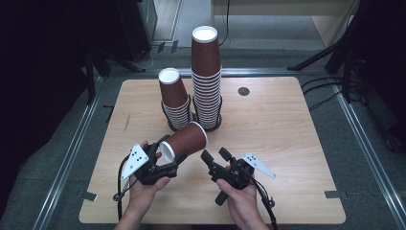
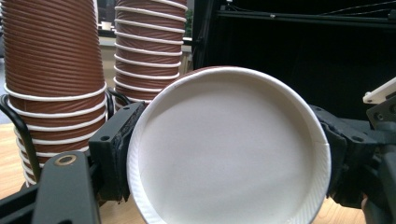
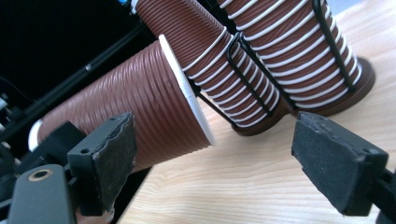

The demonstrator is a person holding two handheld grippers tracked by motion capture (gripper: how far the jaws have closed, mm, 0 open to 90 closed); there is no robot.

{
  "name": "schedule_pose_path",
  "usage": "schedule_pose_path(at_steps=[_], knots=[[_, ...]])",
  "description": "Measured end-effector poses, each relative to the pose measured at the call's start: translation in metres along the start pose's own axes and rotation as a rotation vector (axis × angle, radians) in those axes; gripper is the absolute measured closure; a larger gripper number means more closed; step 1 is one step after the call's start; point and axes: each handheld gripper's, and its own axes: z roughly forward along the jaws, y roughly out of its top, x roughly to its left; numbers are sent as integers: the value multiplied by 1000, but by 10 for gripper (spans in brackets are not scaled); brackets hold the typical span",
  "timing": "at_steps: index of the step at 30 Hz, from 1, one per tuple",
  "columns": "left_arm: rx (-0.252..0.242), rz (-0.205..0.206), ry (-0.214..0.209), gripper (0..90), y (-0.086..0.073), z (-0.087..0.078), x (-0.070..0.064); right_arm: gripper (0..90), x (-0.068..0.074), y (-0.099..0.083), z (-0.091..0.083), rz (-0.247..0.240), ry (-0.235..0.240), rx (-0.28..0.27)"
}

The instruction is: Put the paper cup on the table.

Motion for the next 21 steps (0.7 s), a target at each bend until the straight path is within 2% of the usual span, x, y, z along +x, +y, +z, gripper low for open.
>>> schedule_pose_path(at_steps=[4,6,7,10,15,17,21], knots=[[0,-6,3,214,-3,0,2,139,0,2,2,134,13,13],[-1,-9,5,214,-4,0,3,137,1,4,3,191,33,12],[-2,-10,7,214,-4,0,3,132,2,4,4,237,44,11],[-9,-8,8,214,-4,0,3,94,3,3,8,327,54,16],[-13,1,11,214,-4,0,2,51,6,-3,15,452,72,47],[-16,-1,11,214,-4,0,2,39,8,-5,19,521,90,52],[-18,5,10,214,-4,0,1,1,11,-8,25,588,87,52]])
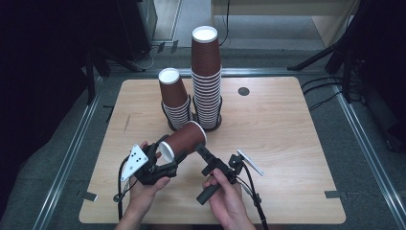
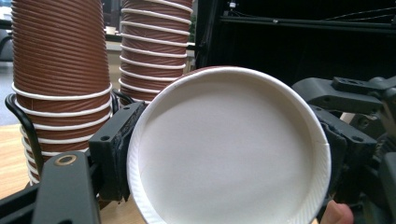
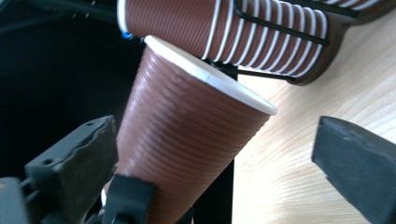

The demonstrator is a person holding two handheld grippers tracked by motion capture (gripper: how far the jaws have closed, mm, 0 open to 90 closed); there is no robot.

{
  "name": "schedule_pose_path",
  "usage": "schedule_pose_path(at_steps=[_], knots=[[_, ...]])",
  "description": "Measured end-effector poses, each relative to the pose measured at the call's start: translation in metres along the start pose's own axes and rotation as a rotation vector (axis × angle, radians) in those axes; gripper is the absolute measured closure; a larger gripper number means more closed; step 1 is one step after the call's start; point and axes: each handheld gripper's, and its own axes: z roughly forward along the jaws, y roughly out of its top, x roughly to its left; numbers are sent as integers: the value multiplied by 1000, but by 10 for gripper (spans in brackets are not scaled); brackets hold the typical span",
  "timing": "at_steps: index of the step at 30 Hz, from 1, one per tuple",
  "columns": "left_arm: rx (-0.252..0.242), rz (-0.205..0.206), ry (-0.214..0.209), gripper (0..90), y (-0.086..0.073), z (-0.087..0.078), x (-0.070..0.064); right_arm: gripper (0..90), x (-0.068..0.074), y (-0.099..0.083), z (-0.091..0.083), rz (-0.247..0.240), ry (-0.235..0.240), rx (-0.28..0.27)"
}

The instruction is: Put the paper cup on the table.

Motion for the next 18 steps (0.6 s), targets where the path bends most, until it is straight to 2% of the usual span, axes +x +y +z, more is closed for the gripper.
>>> schedule_pose_path(at_steps=[2,7,11,14,18], knots=[[-1,-1,-1,214,0,0,-1,0,1,-1,2,38,-13,-12],[0,4,-5,214,-1,1,-2,0,4,-2,9,123,20,-25],[2,4,-10,214,-1,1,-2,0,7,-2,13,167,30,-39],[1,8,-13,214,-2,2,-3,0,8,-1,16,171,27,-61],[-7,10,-19,214,-1,1,-4,0,10,-2,21,178,16,-60]])
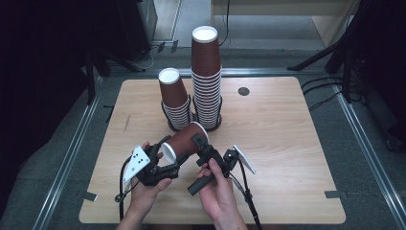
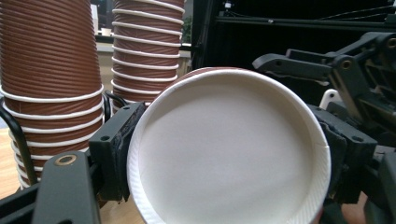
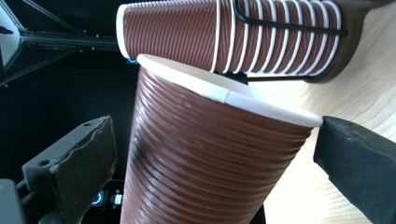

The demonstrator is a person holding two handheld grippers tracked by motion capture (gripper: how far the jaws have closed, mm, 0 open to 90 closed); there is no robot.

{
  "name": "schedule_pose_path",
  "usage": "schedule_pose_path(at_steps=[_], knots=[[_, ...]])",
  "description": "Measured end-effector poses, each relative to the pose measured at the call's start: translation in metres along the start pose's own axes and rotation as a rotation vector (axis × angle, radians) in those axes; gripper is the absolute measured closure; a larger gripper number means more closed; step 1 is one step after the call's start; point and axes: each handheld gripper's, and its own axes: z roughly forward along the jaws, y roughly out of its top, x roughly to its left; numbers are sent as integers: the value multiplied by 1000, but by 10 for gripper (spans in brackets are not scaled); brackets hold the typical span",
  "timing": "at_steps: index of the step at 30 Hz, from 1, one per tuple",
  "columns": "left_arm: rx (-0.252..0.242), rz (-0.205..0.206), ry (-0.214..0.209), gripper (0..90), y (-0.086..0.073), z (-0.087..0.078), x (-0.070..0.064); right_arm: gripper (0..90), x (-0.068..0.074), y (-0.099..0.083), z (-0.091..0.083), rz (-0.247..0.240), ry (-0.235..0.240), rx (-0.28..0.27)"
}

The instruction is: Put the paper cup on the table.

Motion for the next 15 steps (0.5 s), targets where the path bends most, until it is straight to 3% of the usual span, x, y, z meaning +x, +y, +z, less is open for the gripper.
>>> schedule_pose_path(at_steps=[10,15], knots=[[7,19,-33,216,-1,1,-4,1,-1,-1,9,61,3,10],[7,20,-45,217,-1,2,-6,30,0,1,10,65,-4,-7]])
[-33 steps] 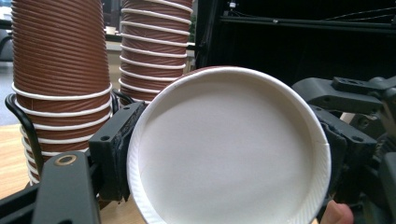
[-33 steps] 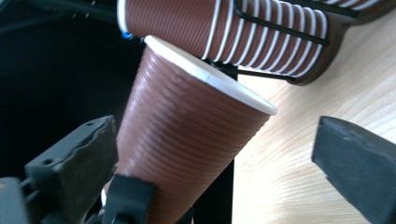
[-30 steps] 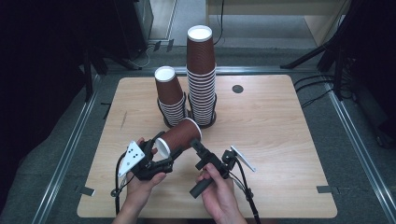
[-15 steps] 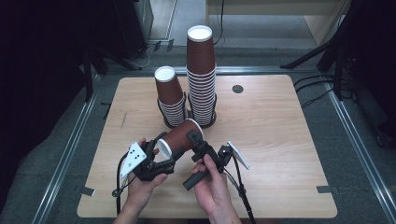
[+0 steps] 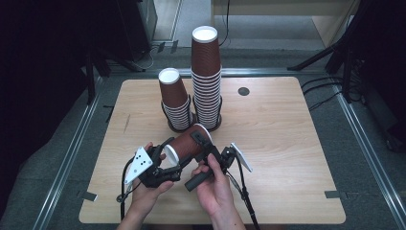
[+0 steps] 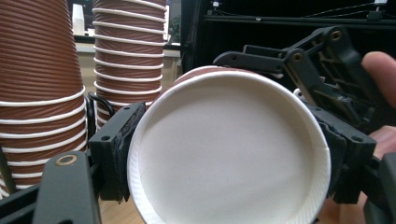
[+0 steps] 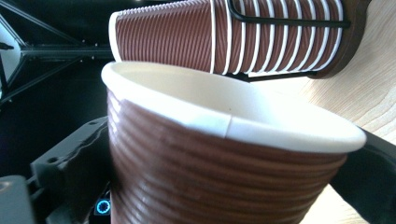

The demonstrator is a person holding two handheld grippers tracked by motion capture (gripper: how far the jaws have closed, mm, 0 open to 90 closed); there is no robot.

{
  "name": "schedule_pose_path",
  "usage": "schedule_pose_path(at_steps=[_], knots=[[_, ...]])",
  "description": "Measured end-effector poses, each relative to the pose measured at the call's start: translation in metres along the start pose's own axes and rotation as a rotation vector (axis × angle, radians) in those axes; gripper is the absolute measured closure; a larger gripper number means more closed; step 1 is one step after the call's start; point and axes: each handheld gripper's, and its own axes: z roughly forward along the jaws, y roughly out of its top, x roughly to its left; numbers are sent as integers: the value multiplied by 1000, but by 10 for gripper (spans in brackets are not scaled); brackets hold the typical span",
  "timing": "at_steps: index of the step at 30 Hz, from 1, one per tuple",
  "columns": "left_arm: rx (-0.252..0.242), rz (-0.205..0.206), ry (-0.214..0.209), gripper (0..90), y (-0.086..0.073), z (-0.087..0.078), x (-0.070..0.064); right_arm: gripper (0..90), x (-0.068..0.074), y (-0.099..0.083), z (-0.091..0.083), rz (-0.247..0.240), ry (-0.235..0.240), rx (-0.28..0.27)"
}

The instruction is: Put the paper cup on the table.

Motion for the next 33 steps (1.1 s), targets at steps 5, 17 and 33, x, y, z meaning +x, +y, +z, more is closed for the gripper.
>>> schedule_pose_path(at_steps=[5,17,33], knots=[[0,9,-6,217,0,0,0,50,0,2,1,19,0,0],[20,35,0,201,2,0,-1,103,-1,3,0,-17,38,9],[99,-17,30,89,8,-6,4,113,6,10,-8,-119,70,-56]])
